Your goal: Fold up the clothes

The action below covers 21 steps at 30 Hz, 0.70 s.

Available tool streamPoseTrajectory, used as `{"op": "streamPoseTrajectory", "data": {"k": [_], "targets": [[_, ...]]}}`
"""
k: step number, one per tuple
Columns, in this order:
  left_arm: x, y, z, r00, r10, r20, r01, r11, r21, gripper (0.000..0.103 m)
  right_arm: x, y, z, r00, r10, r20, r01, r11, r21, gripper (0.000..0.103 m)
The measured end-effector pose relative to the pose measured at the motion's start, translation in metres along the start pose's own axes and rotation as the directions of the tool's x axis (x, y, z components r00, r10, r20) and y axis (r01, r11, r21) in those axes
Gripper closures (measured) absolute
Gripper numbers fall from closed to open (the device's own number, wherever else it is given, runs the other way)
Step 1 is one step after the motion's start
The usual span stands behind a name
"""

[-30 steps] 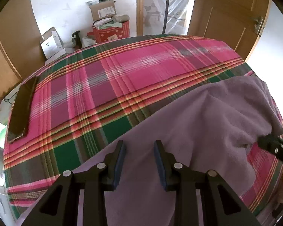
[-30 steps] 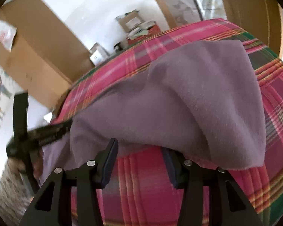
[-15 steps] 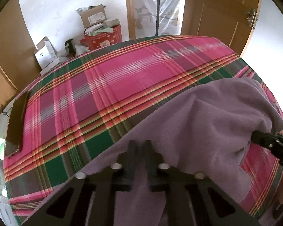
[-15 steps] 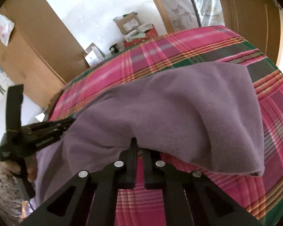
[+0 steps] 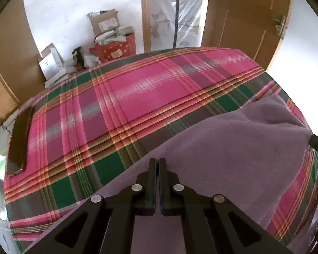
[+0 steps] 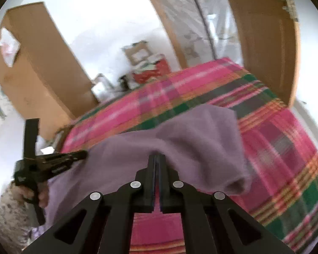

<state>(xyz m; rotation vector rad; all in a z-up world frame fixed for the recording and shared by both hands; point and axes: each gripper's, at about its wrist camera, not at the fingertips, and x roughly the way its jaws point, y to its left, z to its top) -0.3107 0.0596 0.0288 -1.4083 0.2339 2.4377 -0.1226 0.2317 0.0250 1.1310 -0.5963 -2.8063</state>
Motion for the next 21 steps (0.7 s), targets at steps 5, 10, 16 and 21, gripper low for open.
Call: {"op": "streamPoseTrajectory", "data": {"k": [5, 10, 16, 21], "targets": [[0.006, 0.006, -0.001, 1.000, -0.011, -0.005, 0.011, 0.999, -0.040, 0.101, 0.008, -0.014, -0.004, 0.999, -0.020, -0.037, 0.020, 1.000, 0.004, 0.101], [0.004, 0.007, -0.002, 1.000, -0.012, -0.008, 0.011, 0.998, -0.061, 0.100, 0.000, -0.034, -0.009, 0.998, -0.070, -0.004, 0.070, 0.998, 0.004, 0.096], [-0.016, 0.011, -0.015, 0.999, -0.043, -0.024, 0.041, 0.997, -0.062, 0.087, -0.007, -0.045, -0.017, 0.997, -0.070, -0.027, 0.070, 0.998, -0.001, 0.094], [-0.053, 0.033, -0.037, 0.996, -0.083, -0.017, 0.080, 0.988, -0.132, 0.082, -0.017, -0.028, -0.022, 0.999, -0.025, -0.028, 0.023, 0.997, -0.071, 0.087]]}}
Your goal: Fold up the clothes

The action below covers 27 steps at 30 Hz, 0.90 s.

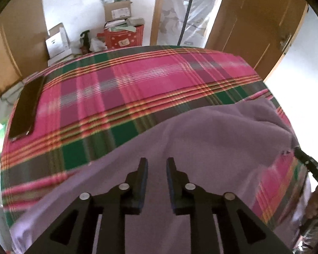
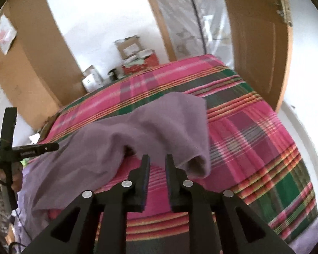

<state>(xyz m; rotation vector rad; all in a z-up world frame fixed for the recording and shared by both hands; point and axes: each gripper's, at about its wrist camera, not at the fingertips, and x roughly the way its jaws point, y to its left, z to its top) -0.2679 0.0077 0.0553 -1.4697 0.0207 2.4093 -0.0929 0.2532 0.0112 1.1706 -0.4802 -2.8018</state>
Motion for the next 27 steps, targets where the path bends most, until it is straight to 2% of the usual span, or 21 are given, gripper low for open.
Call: {"op": "streamPoseTrajectory", "data": {"k": [4, 8, 12, 15, 20, 23, 27], "targets": [[-0.025, 0.010, -0.021, 1.000, -0.007, -0.008, 0.006, 1.000, -0.025, 0.078, 0.003, 0.019, -0.009, 0.996, 0.075, -0.053, -0.077, 0.996, -0.048, 0.086], [-0.039, 0.007, -0.049, 0.999, -0.024, -0.031, 0.023, 1.000, -0.020, 0.078, 0.010, 0.044, -0.023, 0.978, 0.152, -0.140, -0.167, 0.981, -0.102, 0.084], [-0.042, 0.004, -0.076, 0.996, -0.051, -0.072, 0.048, 0.998, -0.047, 0.078, 0.018, 0.073, -0.042, 0.940, 0.236, -0.246, -0.276, 0.950, -0.145, 0.081], [-0.047, -0.001, -0.090, 0.995, -0.071, -0.072, 0.067, 0.996, -0.056, 0.078, 0.022, 0.104, -0.057, 0.904, 0.292, -0.313, -0.365, 0.908, -0.206, 0.081], [-0.052, 0.003, -0.098, 0.995, -0.088, -0.050, 0.083, 0.992, -0.095, 0.078, 0.029, 0.131, -0.075, 0.868, 0.335, -0.367, -0.434, 0.870, -0.233, 0.080], [-0.047, 0.009, -0.098, 0.995, -0.087, -0.051, 0.079, 0.988, -0.133, 0.078, 0.032, 0.155, -0.085, 0.843, 0.359, -0.400, -0.487, 0.824, -0.288, 0.080], [-0.042, 0.017, -0.099, 0.993, -0.105, -0.053, 0.095, 0.981, -0.167, 0.078, 0.045, 0.183, -0.094, 0.826, 0.357, -0.437, -0.514, 0.796, -0.320, 0.080]]}}
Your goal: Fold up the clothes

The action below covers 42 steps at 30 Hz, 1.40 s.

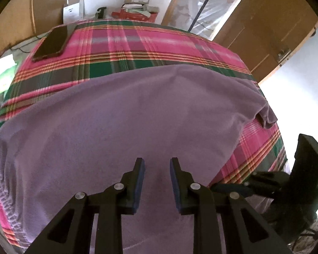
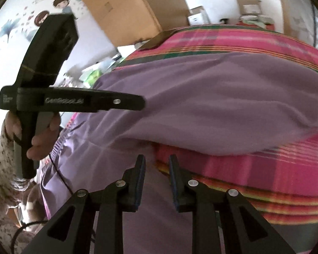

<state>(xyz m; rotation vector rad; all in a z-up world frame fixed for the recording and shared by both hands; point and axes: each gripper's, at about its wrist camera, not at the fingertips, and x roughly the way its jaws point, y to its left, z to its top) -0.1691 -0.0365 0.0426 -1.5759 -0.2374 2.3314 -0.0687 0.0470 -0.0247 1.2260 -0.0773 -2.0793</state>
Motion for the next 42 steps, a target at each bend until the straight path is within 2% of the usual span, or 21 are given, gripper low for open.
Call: {"op": "streamPoseTrajectory", "data": {"k": [4, 9, 10, 11, 12, 14, 17, 20, 23, 26, 30, 33, 36, 38, 40, 42], "targets": [[0.001, 0.009, 0.003, 1.000, -0.011, 0.007, 0.011, 1.000, -0.028, 0.078, 0.014, 0.008, 0.003, 0.999, -0.004, -0.038, 0.004, 1.000, 0.003, 0.079], [0.005, 0.018, 0.004, 1.000, -0.022, -0.003, 0.022, 0.998, -0.053, 0.078, 0.018, 0.018, 0.004, 0.999, -0.037, -0.025, 0.036, 0.999, -0.032, 0.077], [0.006, 0.019, 0.004, 1.000, -0.025, -0.006, 0.024, 0.998, -0.063, 0.078, 0.018, 0.019, 0.004, 0.999, -0.048, -0.023, 0.047, 0.998, -0.038, 0.081], [0.007, 0.020, 0.004, 1.000, -0.028, -0.006, 0.027, 0.997, -0.066, 0.078, 0.019, 0.019, 0.003, 0.998, -0.060, -0.025, 0.059, 0.997, -0.049, 0.094], [0.007, 0.020, 0.004, 1.000, -0.028, -0.007, 0.027, 0.998, -0.065, 0.078, 0.021, 0.022, 0.002, 0.997, -0.071, -0.033, 0.069, 0.996, -0.065, 0.098], [0.008, 0.022, 0.003, 1.000, -0.021, -0.008, 0.021, 0.997, -0.069, 0.078, 0.018, 0.020, 0.000, 0.998, -0.050, -0.028, 0.049, 0.997, -0.055, 0.099], [0.009, 0.027, 0.003, 1.000, -0.026, -0.007, 0.025, 0.996, -0.089, 0.078, 0.000, 0.018, -0.004, 0.999, 0.019, 0.026, -0.018, 1.000, -0.016, 0.100], [0.009, 0.027, 0.003, 1.000, -0.029, -0.006, 0.028, 0.995, -0.094, 0.078, -0.026, 0.026, -0.010, 0.990, 0.090, 0.108, -0.087, 0.996, -0.035, 0.100], [0.006, 0.025, 0.001, 1.000, -0.012, 0.003, 0.012, 0.995, -0.099, 0.078, -0.037, 0.034, -0.014, 0.980, 0.148, 0.134, -0.140, 0.988, -0.067, 0.100], [0.005, 0.019, 0.000, 1.000, 0.008, 0.000, -0.008, 0.997, -0.078, 0.078, -0.028, 0.033, -0.018, 0.983, 0.151, 0.108, -0.145, 0.988, -0.056, 0.100], [-0.004, 0.001, -0.005, 1.000, 0.002, 0.017, -0.001, 1.000, -0.030, 0.078, -0.018, 0.029, -0.020, 0.987, 0.137, 0.079, -0.134, 0.990, -0.035, 0.099], [-0.014, -0.021, -0.012, 0.999, -0.007, 0.046, 0.005, 0.999, 0.044, 0.078, -0.023, 0.033, -0.019, 0.984, 0.148, 0.103, -0.143, 0.988, -0.055, 0.099], [-0.013, -0.039, -0.017, 0.999, -0.010, 0.036, 0.006, 0.995, 0.101, 0.078, -0.026, 0.037, -0.019, 0.981, 0.149, 0.124, -0.140, 0.987, -0.081, 0.099], [-0.010, -0.049, -0.022, 1.000, -0.008, 0.020, 0.005, 0.991, 0.137, 0.078, -0.021, 0.036, -0.021, 0.986, 0.138, 0.096, -0.132, 0.989, -0.071, 0.096], [-0.008, -0.059, -0.028, 1.000, 0.016, 0.021, -0.020, 0.982, 0.189, 0.078, -0.027, 0.033, -0.021, 0.986, 0.129, 0.109, -0.122, 0.990, -0.073, 0.095], [-0.005, -0.067, -0.031, 0.999, 0.046, 0.021, -0.049, 0.974, 0.219, 0.078, -0.040, 0.026, -0.020, 0.983, 0.132, 0.130, -0.124, 0.990, -0.069, 0.089]]}}
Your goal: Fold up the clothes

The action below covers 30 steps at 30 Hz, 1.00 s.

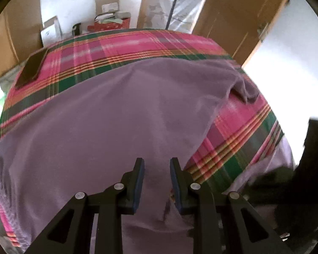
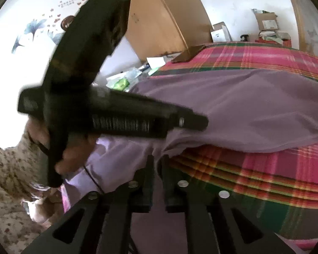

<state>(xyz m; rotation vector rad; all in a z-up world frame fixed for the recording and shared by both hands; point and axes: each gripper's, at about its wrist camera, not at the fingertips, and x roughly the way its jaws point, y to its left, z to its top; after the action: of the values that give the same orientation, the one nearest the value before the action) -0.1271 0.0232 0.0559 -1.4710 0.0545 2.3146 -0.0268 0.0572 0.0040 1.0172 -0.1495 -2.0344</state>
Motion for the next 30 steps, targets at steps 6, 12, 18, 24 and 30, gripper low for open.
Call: {"op": "streamPoseTrajectory", "data": {"k": [6, 12, 18, 24, 30], "targets": [[0.000, -0.012, 0.004, 0.999, 0.034, 0.016, -0.034, 0.999, 0.022, 0.070, -0.052, -0.040, -0.004, 0.990, -0.128, 0.052, 0.124, 0.990, 0.062, 0.078], [0.010, -0.035, 0.010, 0.995, 0.100, 0.016, -0.101, 0.989, 0.105, 0.070, -0.134, -0.110, -0.024, 0.915, -0.384, 0.121, 0.341, 0.899, 0.274, 0.074], [0.026, -0.068, 0.012, 0.986, 0.164, 0.022, -0.165, 0.963, 0.212, 0.070, -0.174, -0.171, -0.032, 0.828, -0.551, 0.102, 0.466, 0.779, 0.420, 0.056], [0.045, -0.087, 0.016, 0.978, 0.209, 0.013, -0.205, 0.945, 0.254, 0.070, -0.164, -0.194, -0.031, 0.792, -0.610, 0.034, 0.559, 0.747, 0.360, 0.052], [0.063, -0.096, 0.020, 0.958, 0.286, 0.016, -0.279, 0.918, 0.283, 0.070, -0.148, -0.218, -0.022, 0.794, -0.607, 0.016, 0.565, 0.748, 0.348, 0.052]]}}
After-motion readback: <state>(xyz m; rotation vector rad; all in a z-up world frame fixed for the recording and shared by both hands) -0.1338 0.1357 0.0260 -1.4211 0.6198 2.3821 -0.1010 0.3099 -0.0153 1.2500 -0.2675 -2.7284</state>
